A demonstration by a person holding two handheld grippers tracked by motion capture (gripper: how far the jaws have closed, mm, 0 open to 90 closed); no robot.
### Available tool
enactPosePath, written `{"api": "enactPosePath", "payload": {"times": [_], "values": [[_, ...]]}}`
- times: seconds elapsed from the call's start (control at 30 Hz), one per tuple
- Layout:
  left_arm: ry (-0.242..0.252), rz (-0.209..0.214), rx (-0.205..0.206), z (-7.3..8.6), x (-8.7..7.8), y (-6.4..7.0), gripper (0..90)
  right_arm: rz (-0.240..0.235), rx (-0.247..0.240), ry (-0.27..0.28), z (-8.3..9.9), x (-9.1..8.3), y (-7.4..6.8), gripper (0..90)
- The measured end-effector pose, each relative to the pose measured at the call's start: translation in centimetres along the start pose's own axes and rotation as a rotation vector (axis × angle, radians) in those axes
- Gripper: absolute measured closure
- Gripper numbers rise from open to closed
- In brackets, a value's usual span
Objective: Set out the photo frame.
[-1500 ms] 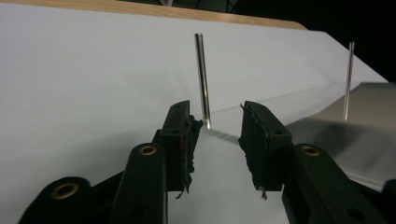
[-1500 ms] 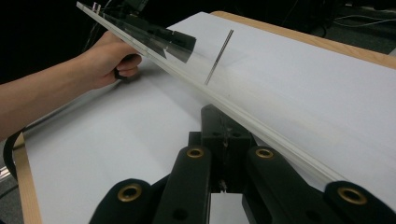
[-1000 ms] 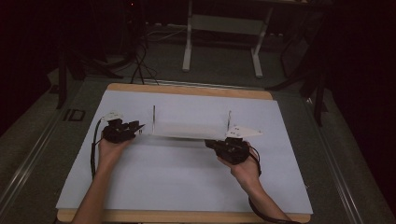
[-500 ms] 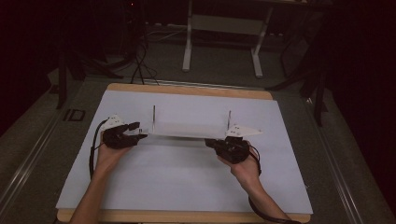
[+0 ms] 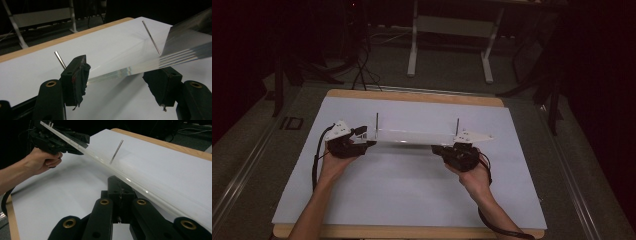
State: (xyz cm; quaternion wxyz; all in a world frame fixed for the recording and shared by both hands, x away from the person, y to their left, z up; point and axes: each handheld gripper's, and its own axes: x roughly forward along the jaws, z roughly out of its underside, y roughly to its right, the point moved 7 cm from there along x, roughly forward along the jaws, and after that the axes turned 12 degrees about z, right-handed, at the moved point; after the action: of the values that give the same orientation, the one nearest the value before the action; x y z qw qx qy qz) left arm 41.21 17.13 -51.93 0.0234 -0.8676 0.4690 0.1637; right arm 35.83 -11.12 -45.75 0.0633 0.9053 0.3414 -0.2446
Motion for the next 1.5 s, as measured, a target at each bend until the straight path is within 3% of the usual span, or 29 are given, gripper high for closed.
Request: {"api": "enactPosePath", "payload": {"times": [0.23,0.43,0.6,0.8,0.9,1.0,1.03,1.33,1.43,1.5], "values": [[0.007,0.001,0.008,-0.4,0.5,-0.1,39.7,0.011,-0.014,-0.005,-0.6,0.1,0.3,89.9],[0.006,-0.007,0.006,-0.7,0.5,-0.4,40.4,0.038,-0.049,-0.001,-0.5,-0.2,0.5,80.4],[0.008,-0.009,-0.003,-1.1,0.6,-0.7,40.8,0.037,-0.032,-0.015,0.4,-0.3,1.3,75.1],[0.008,-0.017,-0.007,-1.6,0.7,-1.1,43.4,0.065,0.000,-0.026,1.6,-0.6,3.1,72.1],[0.014,-0.021,-0.013,-1.9,0.8,-1.4,44.2,0.116,-0.017,-0.023,2.4,-0.8,4.6,70.6],[0.013,-0.022,-0.013,-2.0,0.9,-1.5,44.9,0.143,-0.010,-0.032,2.7,-0.8,5.5,70.6],[0.014,-0.027,-0.015,-2.1,0.9,-1.6,45.3,0.161,0.005,-0.036,3.0,-0.8,6.4,70.4],[0.013,-0.029,-0.022,-2.6,1.1,-2.2,47.1,0.242,0.024,-0.058,3.3,-0.2,9.8,63.9],[0.008,-0.034,-0.021,-2.9,1.1,-2.4,47.9,0.292,0.055,-0.075,3.3,0.2,11.0,61.9],[0.008,-0.036,-0.025,-3.0,1.2,-2.5,48.2,0.297,0.065,-0.075,3.3,0.5,11.6,60.1]]}}
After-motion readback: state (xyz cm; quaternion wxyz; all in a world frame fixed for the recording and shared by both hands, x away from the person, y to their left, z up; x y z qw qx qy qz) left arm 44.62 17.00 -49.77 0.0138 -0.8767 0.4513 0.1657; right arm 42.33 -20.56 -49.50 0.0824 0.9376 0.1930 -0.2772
